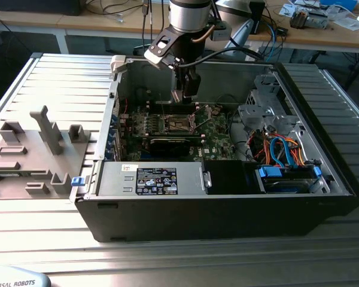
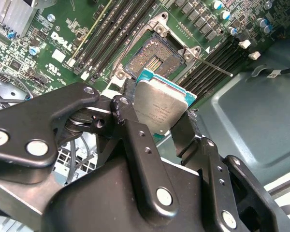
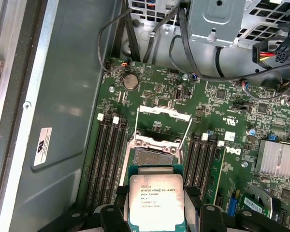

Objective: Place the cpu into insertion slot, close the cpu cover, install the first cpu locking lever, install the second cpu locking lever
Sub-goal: 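Place the cpu into insertion slot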

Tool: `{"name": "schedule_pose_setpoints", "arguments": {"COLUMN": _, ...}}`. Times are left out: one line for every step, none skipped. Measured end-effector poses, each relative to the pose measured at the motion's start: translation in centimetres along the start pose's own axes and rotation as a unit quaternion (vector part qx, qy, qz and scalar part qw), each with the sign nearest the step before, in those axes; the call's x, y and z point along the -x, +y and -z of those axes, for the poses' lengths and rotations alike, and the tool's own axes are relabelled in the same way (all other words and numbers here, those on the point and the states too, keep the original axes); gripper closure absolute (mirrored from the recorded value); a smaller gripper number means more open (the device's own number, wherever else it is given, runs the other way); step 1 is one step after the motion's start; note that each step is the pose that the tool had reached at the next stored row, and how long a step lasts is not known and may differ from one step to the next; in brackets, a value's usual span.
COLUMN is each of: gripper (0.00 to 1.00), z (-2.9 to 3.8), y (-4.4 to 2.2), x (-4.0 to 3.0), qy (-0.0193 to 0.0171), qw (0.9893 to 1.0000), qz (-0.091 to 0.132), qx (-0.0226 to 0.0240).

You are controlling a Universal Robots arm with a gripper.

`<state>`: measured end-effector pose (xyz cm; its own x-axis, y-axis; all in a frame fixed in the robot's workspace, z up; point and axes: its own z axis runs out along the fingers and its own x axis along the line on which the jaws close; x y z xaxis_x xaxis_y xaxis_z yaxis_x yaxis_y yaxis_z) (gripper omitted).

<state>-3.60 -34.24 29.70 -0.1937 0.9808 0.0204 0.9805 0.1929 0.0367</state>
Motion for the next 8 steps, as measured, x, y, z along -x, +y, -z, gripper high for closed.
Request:
{"name": "schedule_pose_setpoints", "arguments": {"gripper": 0.46, "z": 0.00, "y": 0.00, "x": 0.00, "qy": 0.0000, "qw": 1.0000, "qz": 0.000, "qx": 0.0000}}
{"name": "schedule_pose_setpoints", "arguments": {"gripper": 0.46, "z": 0.00, "y": 0.00, "x": 0.00, "qy": 0.0000, "qw": 1.0000, "qz": -0.001, "qx": 0.0000}}
{"name": "schedule_pose_setpoints", "arguments": {"gripper": 0.46, "z": 0.00, "y": 0.00, "x": 0.00, "qy": 0.0000, "qw": 1.0000, "qz": -0.001, "qx": 0.0000}}
{"name": "schedule_pose_setpoints", "arguments": {"gripper": 0.46, "z": 0.00, "y": 0.00, "x": 0.00, "qy": -0.0001, "qw": 1.0000, "qz": -0.002, "qx": 0.0000}}
{"name": "schedule_pose_setpoints", "arguments": {"gripper": 0.46, "z": 0.00, "y": 0.00, "x": 0.00, "qy": -0.0001, "qw": 1.0000, "qz": -0.002, "qx": 0.0000}}
{"name": "schedule_pose_setpoints", "arguments": {"gripper": 0.46, "z": 0.00, "y": 0.00, "x": 0.00, "qy": -0.0001, "qw": 1.0000, "qz": -0.002, "qx": 0.0000}}
{"name": "schedule_pose_setpoints", "arguments": {"gripper": 0.46, "z": 0.00, "y": 0.00, "x": 0.00, "qy": -0.0001, "qw": 1.0000, "qz": -0.003, "qx": 0.0001}}
{"name": "schedule_pose_setpoints", "arguments": {"gripper": 0.46, "z": 0.00, "y": 0.00, "x": 0.00, "qy": -0.0001, "qw": 1.0000, "qz": -0.003, "qx": 0.0001}}
